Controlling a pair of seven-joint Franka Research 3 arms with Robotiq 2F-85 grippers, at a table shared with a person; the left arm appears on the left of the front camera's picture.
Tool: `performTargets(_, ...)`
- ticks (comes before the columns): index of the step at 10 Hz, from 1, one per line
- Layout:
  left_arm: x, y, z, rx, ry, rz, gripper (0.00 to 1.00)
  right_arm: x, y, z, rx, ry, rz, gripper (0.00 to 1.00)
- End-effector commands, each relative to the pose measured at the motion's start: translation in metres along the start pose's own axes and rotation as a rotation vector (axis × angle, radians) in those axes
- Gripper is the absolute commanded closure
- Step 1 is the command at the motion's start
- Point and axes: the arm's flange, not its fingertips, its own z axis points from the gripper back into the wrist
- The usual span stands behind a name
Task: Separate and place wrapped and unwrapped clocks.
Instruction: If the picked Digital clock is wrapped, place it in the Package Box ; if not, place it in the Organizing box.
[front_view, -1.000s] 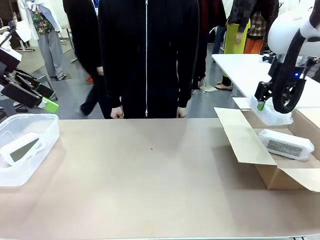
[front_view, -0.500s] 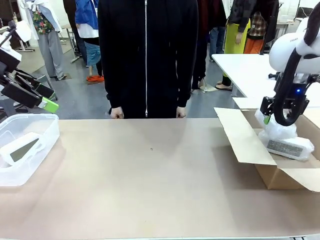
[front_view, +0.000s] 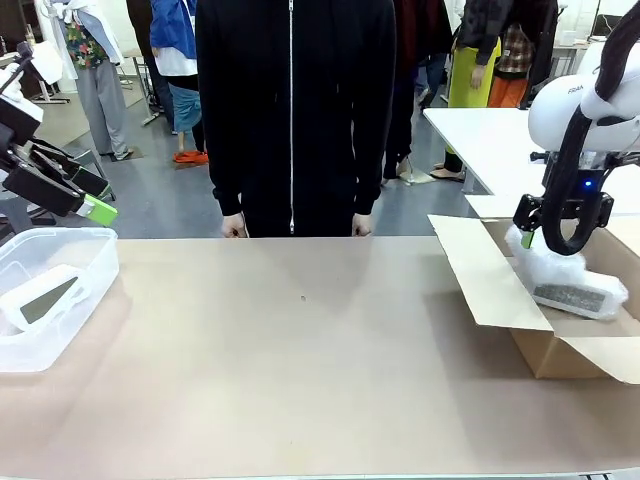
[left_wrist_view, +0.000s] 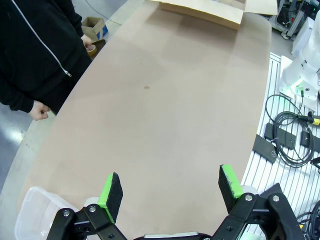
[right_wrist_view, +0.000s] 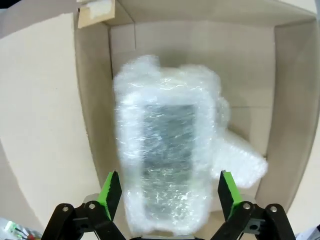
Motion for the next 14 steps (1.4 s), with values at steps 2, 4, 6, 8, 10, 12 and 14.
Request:
performTargets(2, -0.001, 0.0, 0.001, -0.002, -0.004, 0.0, 0.0, 0.0, 0.004, 0.007, -0.011, 0.017, -0.009, 0.0)
performTargets(4, -0.001, 0.0, 0.001, -0.002, -0.004, 0.0, 0.0, 0.0, 0.006, 0.011, -0.001, 0.02, 0.0, 0.0)
performTargets(6, -0.001, 0.0, 0.001, -0.002, -0.004, 0.0, 0.0, 0.001, 0.008, 0.015, 0.001, 0.021, 0.008, 0.0)
performTargets(8, -0.001, 0.0, 0.001, -0.002, -0.004, 0.0, 0.0, -0.004, 0.008, 0.026, 0.017, 0.005, 0.022, 0.0)
performTargets(10, -0.001, 0.0, 0.001, -0.002, -0.004, 0.0, 0.0, -0.025, -0.001, 0.06, 0.026, -0.07, 0.028, 0.0)
performTargets(12, -0.001, 0.0, 0.001, -0.002, -0.004, 0.0, 0.0, -0.057, -0.009, 0.101, 0.01, -0.168, 0.032, 0.0)
performTargets(14, -0.001, 0.0, 0.001, -0.002, -0.004, 0.0, 0.0, -0.085, -0.012, 0.136, 0.01, -0.249, 0.042, 0.0)
